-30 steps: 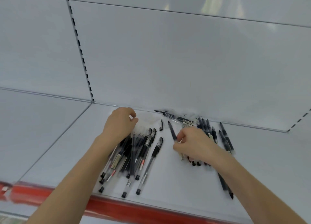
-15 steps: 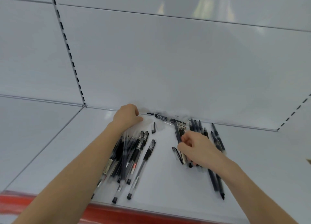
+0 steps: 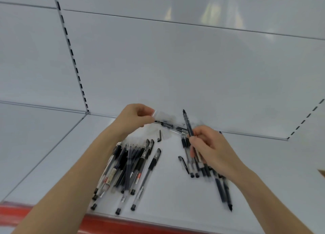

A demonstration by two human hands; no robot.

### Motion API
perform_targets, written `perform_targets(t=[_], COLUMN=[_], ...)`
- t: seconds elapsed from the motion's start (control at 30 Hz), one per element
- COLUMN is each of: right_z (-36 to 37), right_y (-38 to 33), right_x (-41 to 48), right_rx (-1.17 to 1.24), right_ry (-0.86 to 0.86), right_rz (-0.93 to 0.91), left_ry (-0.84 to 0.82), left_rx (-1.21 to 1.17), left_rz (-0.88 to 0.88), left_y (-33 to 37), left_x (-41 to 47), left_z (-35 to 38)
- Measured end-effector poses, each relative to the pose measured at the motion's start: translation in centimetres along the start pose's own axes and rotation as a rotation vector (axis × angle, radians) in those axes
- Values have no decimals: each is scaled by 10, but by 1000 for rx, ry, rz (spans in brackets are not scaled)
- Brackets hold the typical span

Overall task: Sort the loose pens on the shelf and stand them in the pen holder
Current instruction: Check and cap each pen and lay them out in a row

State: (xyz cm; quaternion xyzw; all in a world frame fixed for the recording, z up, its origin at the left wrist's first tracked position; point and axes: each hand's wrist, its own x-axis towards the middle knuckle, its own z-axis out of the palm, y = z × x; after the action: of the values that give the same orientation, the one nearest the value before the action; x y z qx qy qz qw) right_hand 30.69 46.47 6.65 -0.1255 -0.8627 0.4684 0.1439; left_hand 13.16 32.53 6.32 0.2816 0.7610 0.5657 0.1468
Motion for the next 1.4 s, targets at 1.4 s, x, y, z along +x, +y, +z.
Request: perform_targets(t=[1.4], right_z=[12], right_y=[-19], right_x=[-30], right_rx=[104], right_ry=[58], right_rz=[-121], left_ry=[95], left_rx=[-775], left_rz=[53], left_y=[35], left_x=[-63], left_z=[37])
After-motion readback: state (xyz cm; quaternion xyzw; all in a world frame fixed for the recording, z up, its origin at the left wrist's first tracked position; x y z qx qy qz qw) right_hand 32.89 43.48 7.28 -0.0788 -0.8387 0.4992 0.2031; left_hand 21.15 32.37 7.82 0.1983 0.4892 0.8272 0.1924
